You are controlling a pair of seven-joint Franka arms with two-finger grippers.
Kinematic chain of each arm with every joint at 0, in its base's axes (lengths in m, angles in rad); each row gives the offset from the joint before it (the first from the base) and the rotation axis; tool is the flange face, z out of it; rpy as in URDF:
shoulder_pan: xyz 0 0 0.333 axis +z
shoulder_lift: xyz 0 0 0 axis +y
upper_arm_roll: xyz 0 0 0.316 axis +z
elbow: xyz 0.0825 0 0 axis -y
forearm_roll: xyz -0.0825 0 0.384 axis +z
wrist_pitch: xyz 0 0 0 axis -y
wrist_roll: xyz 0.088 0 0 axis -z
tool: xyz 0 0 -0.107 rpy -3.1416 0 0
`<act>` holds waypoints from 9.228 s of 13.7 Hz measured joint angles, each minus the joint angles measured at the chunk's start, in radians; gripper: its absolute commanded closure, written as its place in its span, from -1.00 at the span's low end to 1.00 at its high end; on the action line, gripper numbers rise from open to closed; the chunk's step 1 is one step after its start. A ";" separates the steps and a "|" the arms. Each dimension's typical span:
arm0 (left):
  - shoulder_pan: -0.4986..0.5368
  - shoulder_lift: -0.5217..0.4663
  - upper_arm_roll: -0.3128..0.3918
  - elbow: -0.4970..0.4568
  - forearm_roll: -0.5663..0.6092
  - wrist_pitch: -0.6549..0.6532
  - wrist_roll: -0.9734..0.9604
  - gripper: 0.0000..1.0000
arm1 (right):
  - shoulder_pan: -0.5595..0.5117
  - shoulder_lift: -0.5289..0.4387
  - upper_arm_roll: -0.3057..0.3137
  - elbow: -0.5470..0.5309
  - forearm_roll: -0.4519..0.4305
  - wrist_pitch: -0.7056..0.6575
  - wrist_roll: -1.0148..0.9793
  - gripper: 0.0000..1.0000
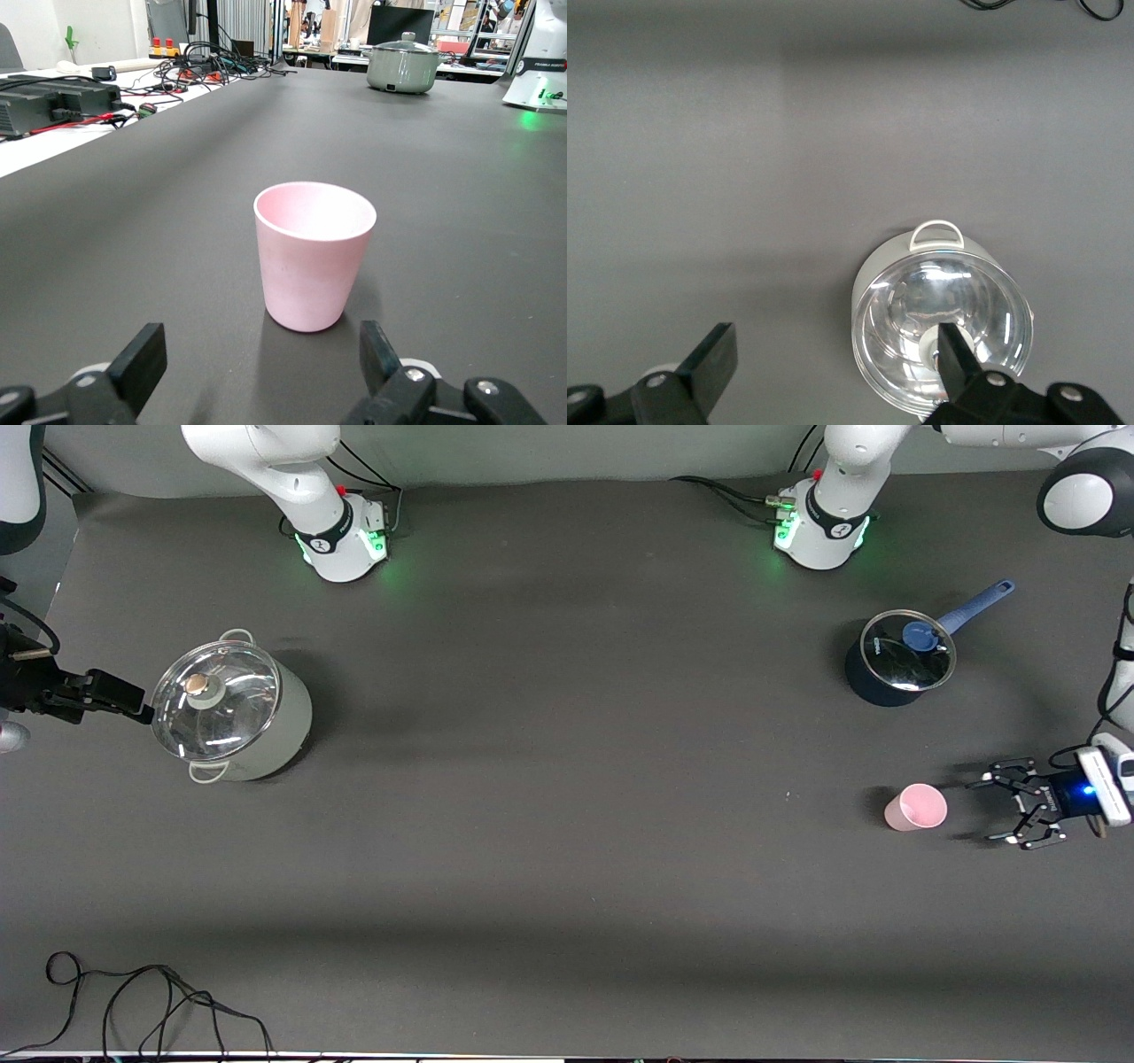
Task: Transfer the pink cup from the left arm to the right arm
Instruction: 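Reach the left gripper down to the pink cup and close on it, then lift the pink cup with the left gripper toward the table middle, then reach the right gripper to the pink cup held by the left gripper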
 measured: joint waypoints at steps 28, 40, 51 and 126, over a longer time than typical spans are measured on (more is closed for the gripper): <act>-0.081 0.088 -0.078 -0.097 -0.149 -0.054 0.185 1.00 | 0.000 0.000 -0.012 0.001 0.000 -0.001 0.000 -0.99; -0.285 0.087 -0.190 -0.066 -0.404 0.117 0.182 1.00 | 0.001 -0.005 -0.012 0.001 0.000 -0.001 -0.005 -0.99; -0.417 0.074 -0.709 0.024 -0.425 0.924 -0.074 1.00 | 0.006 -0.028 -0.005 0.018 0.000 -0.007 0.443 -0.99; -1.231 -0.005 -0.788 0.493 -0.412 1.900 -0.326 1.00 | 0.455 0.488 0.012 0.631 0.213 0.075 1.341 0.21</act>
